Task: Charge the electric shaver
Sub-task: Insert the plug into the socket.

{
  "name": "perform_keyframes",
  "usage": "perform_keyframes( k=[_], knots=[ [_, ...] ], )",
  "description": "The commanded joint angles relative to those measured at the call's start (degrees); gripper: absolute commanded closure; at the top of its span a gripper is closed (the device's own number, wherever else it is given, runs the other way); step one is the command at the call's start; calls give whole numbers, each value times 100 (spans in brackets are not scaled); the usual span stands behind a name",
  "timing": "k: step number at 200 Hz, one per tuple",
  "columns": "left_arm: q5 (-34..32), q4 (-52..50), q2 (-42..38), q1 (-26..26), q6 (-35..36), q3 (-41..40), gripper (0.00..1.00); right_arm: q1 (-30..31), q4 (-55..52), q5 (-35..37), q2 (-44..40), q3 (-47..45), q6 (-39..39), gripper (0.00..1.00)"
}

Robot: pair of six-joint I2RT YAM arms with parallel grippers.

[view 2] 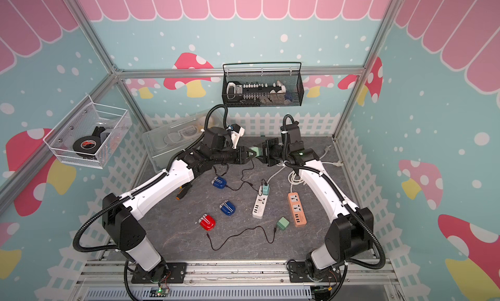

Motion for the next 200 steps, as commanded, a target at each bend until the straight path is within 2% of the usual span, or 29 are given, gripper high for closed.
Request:
perform_keyframes(
  k=[1, 27, 50, 66, 93, 106, 119, 157, 177, 200],
  knots=[
    [-125, 99, 46, 60, -62, 114, 72, -15, 151, -188, -228, -74, 215, 100],
    [-144, 100, 19, 63, -67, 92, 80, -15, 195, -195, -259, -127, 268, 100],
    [-150, 109, -20, 74, -104, 72, 93, -15, 195, -235, -272, -171, 283, 100],
    [-223, 49, -89, 79, -141, 43, 100, -23, 95, -199, -299, -193, 212, 84],
    [-457, -495, -244, 113, -150, 59, 100, -90, -621, 68, -454, -215, -252, 56],
    [-538, -760, -406, 146, -105, -44, 100, -199, -1159, 294, -548, -200, -673, 47],
    [-567, -1129, -573, 199, -7, -108, 100, -339, -1613, 548, -677, -208, -1107, 43],
    [-235, -2775, -679, 237, 581, 181, 100, -629, -2966, 1473, -953, -28, -2734, 42],
    [-21, -3214, -615, -64, 545, 57, 100, -630, -3413, 1849, -965, 48, -3735, 43],
    [-236, -3576, -355, -577, 273, 11, 100, -621, -3852, 2183, -1051, -45, -4851, 43]
  ],
)
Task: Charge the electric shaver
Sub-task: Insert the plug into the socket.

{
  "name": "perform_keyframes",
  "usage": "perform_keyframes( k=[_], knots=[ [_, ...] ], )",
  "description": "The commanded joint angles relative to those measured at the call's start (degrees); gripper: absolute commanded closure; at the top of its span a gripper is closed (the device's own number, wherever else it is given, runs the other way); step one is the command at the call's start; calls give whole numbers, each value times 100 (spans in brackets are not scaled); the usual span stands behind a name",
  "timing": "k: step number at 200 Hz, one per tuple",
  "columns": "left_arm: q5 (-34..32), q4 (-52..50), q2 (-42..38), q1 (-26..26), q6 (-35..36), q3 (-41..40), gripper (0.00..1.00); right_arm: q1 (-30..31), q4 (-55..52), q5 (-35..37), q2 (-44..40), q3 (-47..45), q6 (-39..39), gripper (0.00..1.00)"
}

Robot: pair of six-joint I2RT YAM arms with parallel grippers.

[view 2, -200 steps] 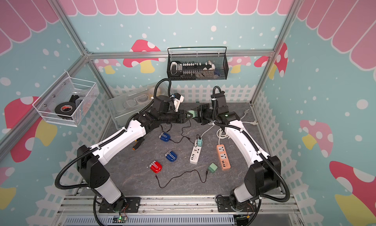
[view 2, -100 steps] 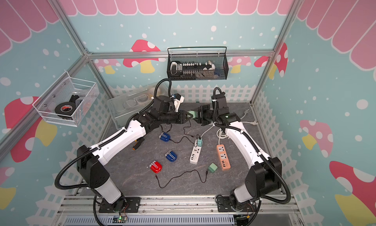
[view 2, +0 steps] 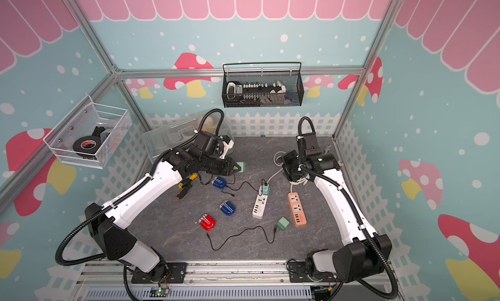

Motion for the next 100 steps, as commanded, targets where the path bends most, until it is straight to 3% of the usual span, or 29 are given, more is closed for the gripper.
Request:
perform_keyframes(
  k=[1, 34, 100],
  knots=[
    [6, -829, 232, -477, -88, 3, 100, 13, -876, 651, -120, 19, -1652, 43],
    [-321, -908, 941, -1014, -809, 366, 100, 8, -970, 909, -616, -413, -2549, 43],
    [-556, -1590, 2540, -1557, -972, 1791, 100, -1, -1217, 949, -1495, -860, -2657, 43]
  ],
)
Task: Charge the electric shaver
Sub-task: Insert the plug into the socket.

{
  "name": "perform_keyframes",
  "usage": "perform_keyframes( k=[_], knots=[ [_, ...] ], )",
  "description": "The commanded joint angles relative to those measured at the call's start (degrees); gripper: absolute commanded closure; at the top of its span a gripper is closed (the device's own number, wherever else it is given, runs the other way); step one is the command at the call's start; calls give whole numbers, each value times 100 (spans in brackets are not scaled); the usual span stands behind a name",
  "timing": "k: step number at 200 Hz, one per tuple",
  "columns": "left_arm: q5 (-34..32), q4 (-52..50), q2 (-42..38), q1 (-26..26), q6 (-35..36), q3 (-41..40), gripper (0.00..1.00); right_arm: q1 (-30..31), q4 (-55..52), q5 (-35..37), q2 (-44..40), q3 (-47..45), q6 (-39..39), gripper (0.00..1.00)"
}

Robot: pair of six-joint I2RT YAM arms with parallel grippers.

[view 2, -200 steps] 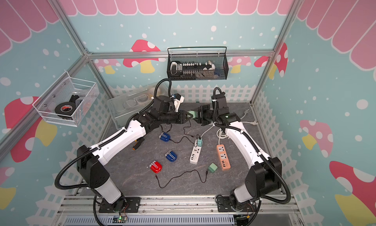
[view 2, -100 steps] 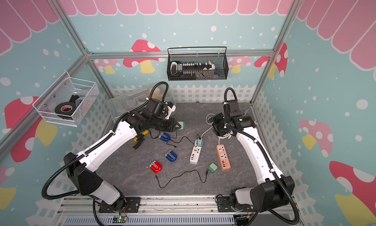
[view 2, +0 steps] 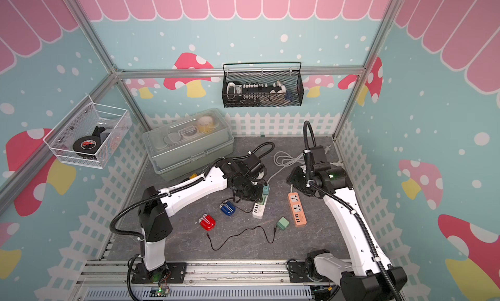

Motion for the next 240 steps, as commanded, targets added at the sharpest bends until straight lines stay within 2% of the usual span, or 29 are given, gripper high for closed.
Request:
perform_keyframes(
  k=[1, 79, 111, 145, 240],
  knots=[
    [-185, -413, 291, -122, -159, 414, 100, 3, -257, 104, -207, -207, -215, 43],
    [-804, -1370, 1371, -65, -50, 1628, 100, -57, -372, 103, -416, -258, -232, 44],
    [-827, -1449, 1569, -27, -78, 1916, 100, -83, -306, 55, -345, -247, -278, 44],
    [-1165, -1576, 1680, -27, -214, 2166, 100, -106, -260, -38, -281, -230, -293, 44],
    [-1002, -1783, 2198, -10, -260, 2679, 100, -272, -239, -83, -215, -256, -359, 44]
  ],
)
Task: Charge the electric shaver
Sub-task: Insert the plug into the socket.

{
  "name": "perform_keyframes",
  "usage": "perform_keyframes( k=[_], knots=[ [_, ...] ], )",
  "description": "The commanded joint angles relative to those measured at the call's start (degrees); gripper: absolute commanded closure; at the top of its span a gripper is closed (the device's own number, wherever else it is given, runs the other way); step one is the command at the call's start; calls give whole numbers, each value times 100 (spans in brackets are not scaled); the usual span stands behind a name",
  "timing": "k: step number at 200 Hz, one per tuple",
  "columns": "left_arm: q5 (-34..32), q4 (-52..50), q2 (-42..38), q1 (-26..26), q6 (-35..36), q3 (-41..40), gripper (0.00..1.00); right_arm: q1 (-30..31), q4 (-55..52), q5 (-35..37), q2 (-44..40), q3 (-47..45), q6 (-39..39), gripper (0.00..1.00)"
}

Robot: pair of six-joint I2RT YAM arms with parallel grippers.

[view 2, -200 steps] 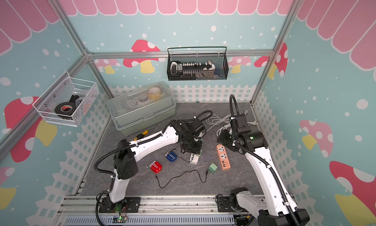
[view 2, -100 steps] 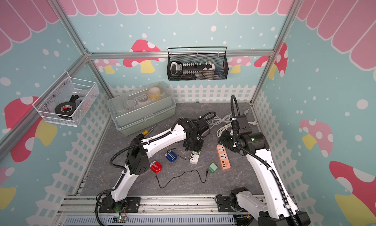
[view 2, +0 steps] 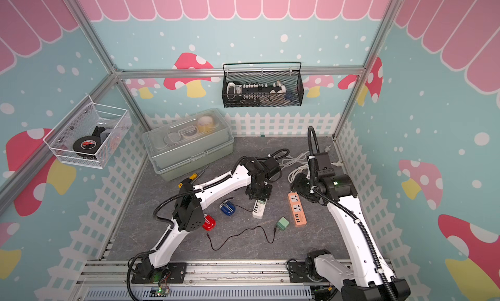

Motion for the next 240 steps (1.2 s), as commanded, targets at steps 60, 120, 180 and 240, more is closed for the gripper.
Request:
perform_keyframes(
  k=[60, 120, 180, 240],
  knots=[
    [-161, -575, 358, 59, -79, 559, 100, -119, 41, -155, 80, -84, -160, 45],
    [-737, -1508, 972, 32, -44, 1482, 100, -136, 58, -205, 63, -130, -213, 45],
    [-751, -1657, 1307, 134, 0, 1657, 100, -225, 338, -586, -384, -622, -895, 44],
    [-740, -1789, 1603, 282, 85, 1898, 100, -600, 591, -1256, -864, -1472, -646, 43]
  ],
)
